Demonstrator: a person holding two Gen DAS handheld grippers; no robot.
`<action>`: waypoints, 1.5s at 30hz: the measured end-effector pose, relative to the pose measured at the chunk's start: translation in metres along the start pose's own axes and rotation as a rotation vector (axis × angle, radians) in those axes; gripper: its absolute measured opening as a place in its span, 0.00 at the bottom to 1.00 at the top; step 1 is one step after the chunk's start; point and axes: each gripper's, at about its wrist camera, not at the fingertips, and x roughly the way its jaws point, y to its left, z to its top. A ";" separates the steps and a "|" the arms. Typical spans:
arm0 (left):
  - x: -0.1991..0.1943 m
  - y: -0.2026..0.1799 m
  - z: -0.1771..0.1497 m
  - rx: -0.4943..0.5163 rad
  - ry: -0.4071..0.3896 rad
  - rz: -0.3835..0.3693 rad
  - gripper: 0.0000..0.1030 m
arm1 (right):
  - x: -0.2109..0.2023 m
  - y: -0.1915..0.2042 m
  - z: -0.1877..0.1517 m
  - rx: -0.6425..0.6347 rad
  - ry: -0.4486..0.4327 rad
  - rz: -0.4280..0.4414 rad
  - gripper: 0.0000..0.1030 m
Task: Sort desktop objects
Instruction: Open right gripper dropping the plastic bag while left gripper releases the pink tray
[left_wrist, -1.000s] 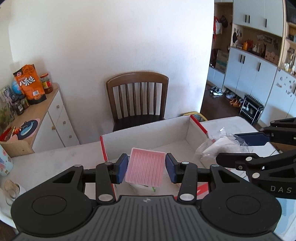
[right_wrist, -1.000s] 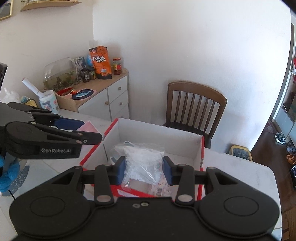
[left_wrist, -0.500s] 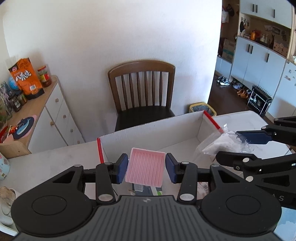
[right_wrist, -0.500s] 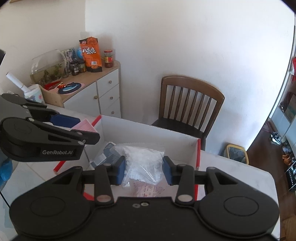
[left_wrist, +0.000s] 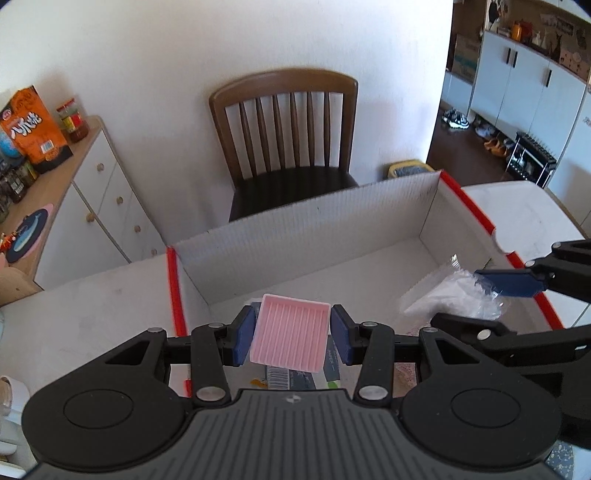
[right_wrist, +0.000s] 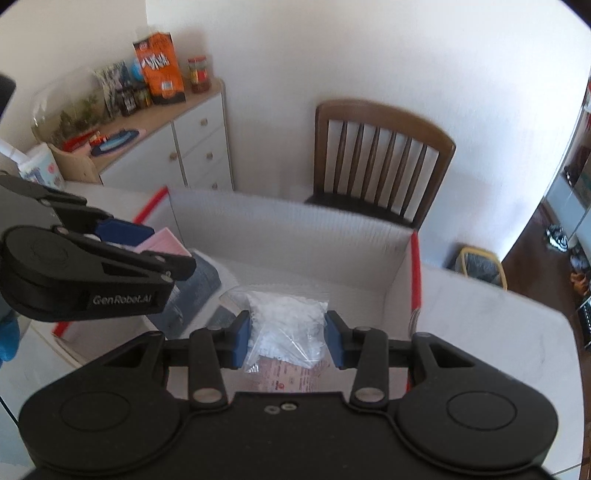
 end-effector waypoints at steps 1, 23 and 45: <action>0.004 -0.001 0.000 0.001 0.007 -0.003 0.42 | 0.005 -0.001 -0.002 0.002 0.011 0.000 0.40; 0.060 -0.011 -0.001 -0.007 0.121 -0.069 0.42 | 0.055 0.001 -0.021 -0.039 0.122 -0.039 0.41; 0.061 -0.006 -0.012 -0.050 0.149 -0.077 0.59 | 0.047 0.012 -0.024 -0.130 0.113 -0.032 0.59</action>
